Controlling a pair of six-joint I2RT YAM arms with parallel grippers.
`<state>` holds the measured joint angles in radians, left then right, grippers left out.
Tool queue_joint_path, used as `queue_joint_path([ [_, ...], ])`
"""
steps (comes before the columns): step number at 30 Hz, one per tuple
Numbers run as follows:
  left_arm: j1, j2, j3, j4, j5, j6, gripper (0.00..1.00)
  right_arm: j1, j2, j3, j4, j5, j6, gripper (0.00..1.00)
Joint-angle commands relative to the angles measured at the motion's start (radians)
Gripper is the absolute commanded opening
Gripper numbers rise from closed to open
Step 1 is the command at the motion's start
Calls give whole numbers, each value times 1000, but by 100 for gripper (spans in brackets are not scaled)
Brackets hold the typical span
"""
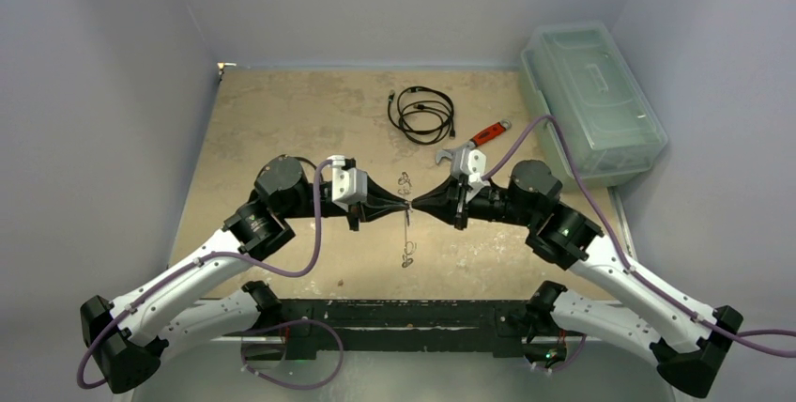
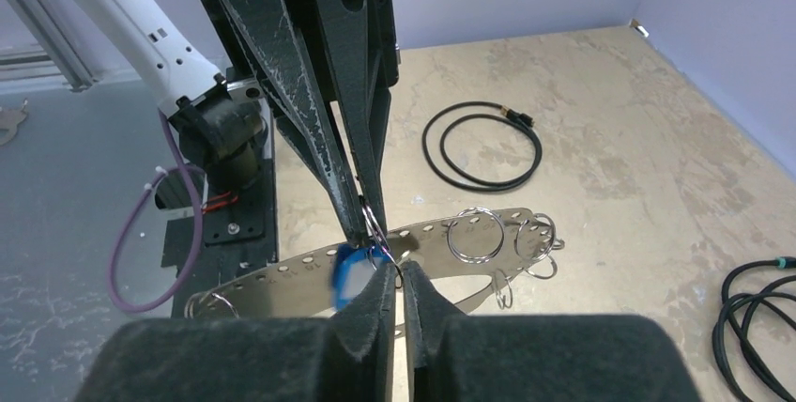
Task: Put the keys on the keyring
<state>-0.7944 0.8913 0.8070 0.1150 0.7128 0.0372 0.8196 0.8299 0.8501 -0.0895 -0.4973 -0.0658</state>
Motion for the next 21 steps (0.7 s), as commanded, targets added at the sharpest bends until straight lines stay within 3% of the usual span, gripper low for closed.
queue_joint_path([
  [1,-4,-21,11,62,15,-6,0,1,6,14,7,-1,-16,1],
  [21,-5,-20,14,35,-2,12,0,1,-58,79,-77,52,-37,0],
])
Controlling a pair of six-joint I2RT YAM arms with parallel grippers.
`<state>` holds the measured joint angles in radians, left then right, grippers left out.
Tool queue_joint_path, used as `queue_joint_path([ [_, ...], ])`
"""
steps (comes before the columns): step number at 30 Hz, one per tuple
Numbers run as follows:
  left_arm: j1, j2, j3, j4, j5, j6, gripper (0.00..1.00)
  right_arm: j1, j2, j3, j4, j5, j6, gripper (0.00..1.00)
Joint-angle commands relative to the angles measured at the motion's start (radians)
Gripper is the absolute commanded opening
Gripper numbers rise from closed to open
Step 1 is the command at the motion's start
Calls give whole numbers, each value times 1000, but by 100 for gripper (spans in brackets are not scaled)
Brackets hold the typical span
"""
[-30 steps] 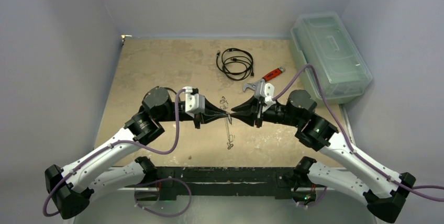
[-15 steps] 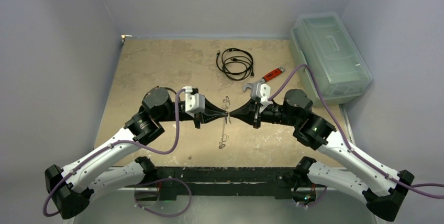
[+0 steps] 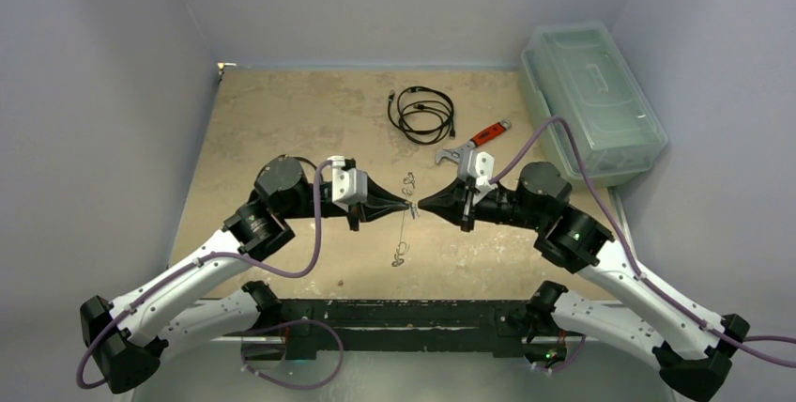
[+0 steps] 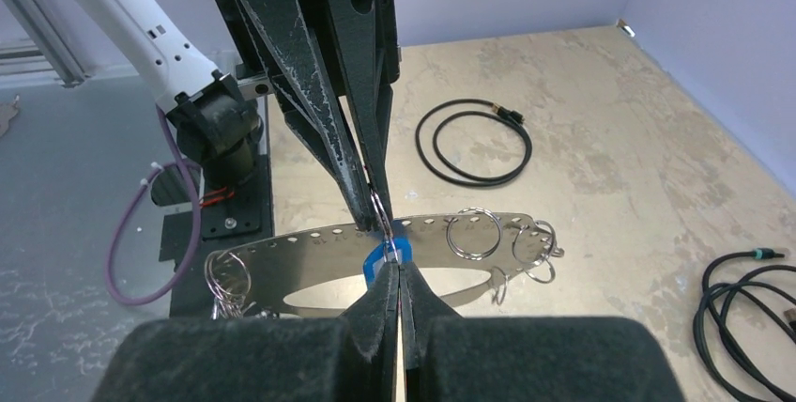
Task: Put the keys on the keyring
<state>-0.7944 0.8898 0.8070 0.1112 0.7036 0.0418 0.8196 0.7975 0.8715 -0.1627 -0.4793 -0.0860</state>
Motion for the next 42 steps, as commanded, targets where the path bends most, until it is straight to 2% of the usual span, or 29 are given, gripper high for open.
queue_joint_path([
  [1,-4,-17,14,38,6,7,0,0,-29,59,-6,35,-18,0],
  [14,-5,-15,17,38,-2,7,0,0,-31,40,-9,31,-16,1],
  [18,-5,-17,18,38,-5,7,0,0,-28,37,-18,30,-11,30],
  [20,-4,-17,18,40,-4,6,0,1,-29,36,-18,29,-9,39],
  [22,-5,-17,18,40,-4,6,0,0,-30,36,-15,28,-9,43],
  [37,-4,-20,17,44,0,3,0,1,14,40,49,-13,-3,46],
  [42,-5,-18,17,46,4,-2,0,1,39,35,87,-39,5,39],
])
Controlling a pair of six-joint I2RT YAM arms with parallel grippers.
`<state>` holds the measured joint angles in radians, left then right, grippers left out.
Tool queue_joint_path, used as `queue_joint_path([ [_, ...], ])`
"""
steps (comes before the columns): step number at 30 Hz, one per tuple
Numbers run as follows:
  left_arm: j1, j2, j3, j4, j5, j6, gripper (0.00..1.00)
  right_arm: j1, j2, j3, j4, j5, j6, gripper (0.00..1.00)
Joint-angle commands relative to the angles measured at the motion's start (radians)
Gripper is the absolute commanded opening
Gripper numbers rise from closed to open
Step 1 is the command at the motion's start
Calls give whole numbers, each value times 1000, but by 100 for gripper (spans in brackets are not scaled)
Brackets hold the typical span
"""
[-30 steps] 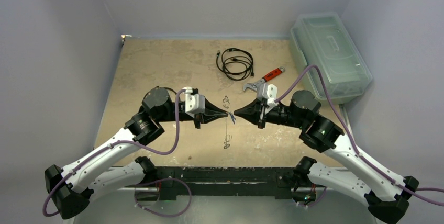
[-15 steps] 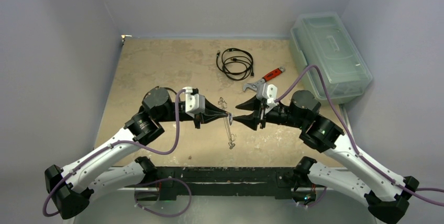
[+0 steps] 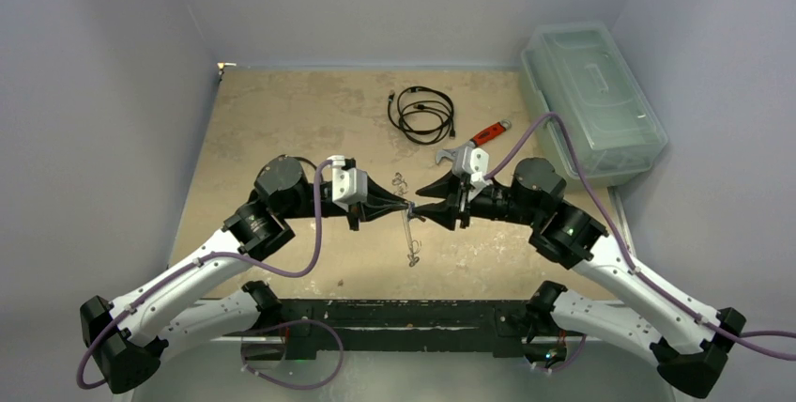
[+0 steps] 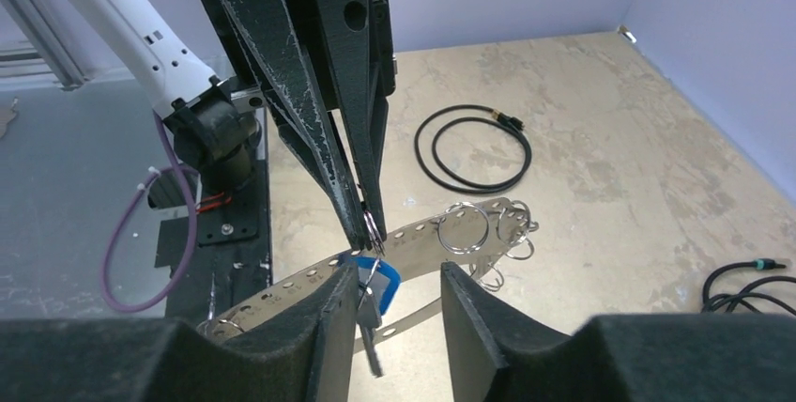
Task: Put the keys on the keyring
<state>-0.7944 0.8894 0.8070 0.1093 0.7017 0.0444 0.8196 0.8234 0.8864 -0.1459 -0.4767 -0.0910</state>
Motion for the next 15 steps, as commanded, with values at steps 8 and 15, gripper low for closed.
queue_joint_path([
  [8,-4,-18,15,57,8,-11,0,1,39,23,93,-69,13,29],
  [15,-5,-19,15,59,10,-13,0,1,39,23,106,-82,13,23],
])
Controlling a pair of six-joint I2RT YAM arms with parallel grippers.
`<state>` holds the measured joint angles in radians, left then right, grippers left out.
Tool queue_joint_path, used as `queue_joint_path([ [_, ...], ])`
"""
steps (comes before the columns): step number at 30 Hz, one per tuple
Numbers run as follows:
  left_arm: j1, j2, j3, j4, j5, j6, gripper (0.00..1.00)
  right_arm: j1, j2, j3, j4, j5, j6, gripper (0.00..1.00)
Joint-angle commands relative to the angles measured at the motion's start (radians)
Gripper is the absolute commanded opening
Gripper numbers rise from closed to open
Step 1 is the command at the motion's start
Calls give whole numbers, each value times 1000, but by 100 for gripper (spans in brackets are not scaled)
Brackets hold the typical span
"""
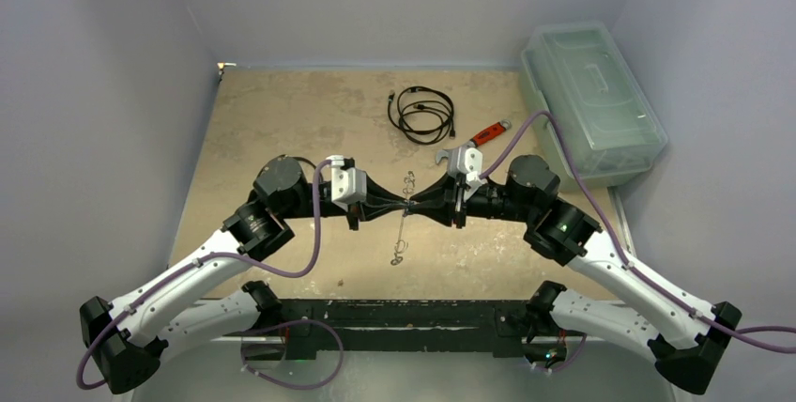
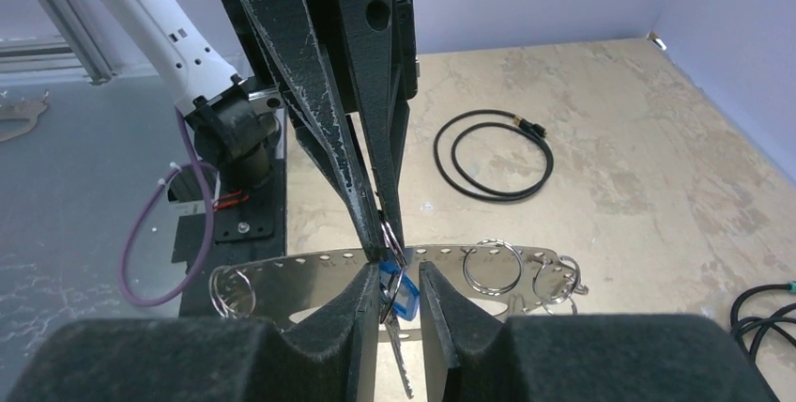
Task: Put the keys on the keyring
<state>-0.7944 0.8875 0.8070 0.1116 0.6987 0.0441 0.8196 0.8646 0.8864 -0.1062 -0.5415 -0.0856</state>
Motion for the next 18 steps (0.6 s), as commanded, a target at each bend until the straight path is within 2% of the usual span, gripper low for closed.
queue_joint_path([
  [1,-5,-17,15,57,14,-13,0,0,-3,23,67,-21,7,22],
  [8,-4,-27,8,87,25,-34,0,0,11,27,79,-37,8,13],
  [14,-5,-30,5,100,29,-35,0,1,11,32,93,-51,7,16],
  [17,-3,-31,1,116,35,-65,0,1,11,34,99,-60,9,12],
  [18,-4,-32,1,117,36,-67,0,1,11,36,99,-61,8,8],
])
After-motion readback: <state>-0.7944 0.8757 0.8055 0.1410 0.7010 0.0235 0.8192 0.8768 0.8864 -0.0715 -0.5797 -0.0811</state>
